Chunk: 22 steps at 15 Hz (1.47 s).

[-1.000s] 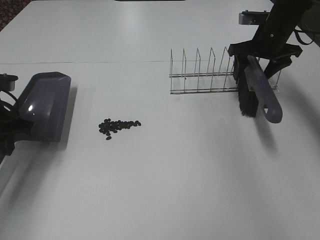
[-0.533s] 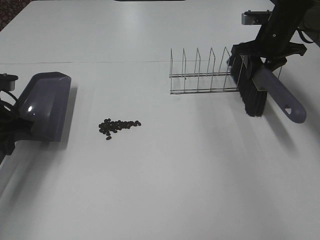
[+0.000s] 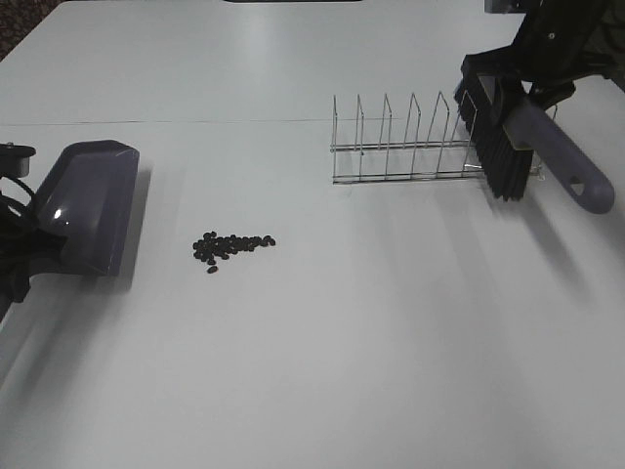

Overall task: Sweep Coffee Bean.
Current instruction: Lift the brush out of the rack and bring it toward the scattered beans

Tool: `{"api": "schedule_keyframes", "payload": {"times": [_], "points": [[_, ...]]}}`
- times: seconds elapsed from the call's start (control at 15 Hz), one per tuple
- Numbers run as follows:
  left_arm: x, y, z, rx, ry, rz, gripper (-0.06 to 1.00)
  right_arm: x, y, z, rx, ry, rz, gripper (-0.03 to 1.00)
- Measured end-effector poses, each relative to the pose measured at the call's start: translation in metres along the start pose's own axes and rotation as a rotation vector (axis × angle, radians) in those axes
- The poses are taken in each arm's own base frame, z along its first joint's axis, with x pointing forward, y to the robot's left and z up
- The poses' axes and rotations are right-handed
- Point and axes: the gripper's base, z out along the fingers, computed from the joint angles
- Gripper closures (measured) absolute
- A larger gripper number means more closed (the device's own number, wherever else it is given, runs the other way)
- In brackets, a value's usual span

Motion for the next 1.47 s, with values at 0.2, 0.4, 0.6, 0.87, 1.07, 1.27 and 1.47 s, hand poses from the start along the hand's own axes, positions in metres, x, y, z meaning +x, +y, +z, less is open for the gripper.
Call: {"api": "schedule_keyframes", "payload": {"times": [0.2,0.4,0.6,0.87,1.07,1.27,1.47], "points": [[0.000,0.000,0.000,0.000,0.002,0.013,0.61,0.004,-0.002,-0.043,0.042,-0.031,-0.020,0.66],[0.001,0.000,0.000,-0.003,0.016,0.017,0.61,0.008,-0.005,-0.078,0.093,-0.077,-0.037,0.66],[0.004,0.001,0.000,-0.009,0.047,0.031,0.61,0.016,-0.004,-0.103,0.097,-0.114,-0.040,0.66],[0.005,0.001,0.000,-0.012,0.059,0.035,0.61,0.058,-0.004,-0.125,0.097,-0.072,-0.044,0.66],[0.005,0.001,0.000,-0.012,0.059,0.035,0.61,0.120,-0.003,-0.109,0.084,0.053,-0.037,0.66],[0.006,0.001,0.000,-0.013,0.068,0.059,0.61,0.144,-0.001,-0.089,0.058,0.069,-0.019,0.66],[0.002,0.006,-0.009,-0.068,0.103,0.093,0.61,0.153,0.021,-0.074,0.036,0.064,-0.068,0.66]]}}
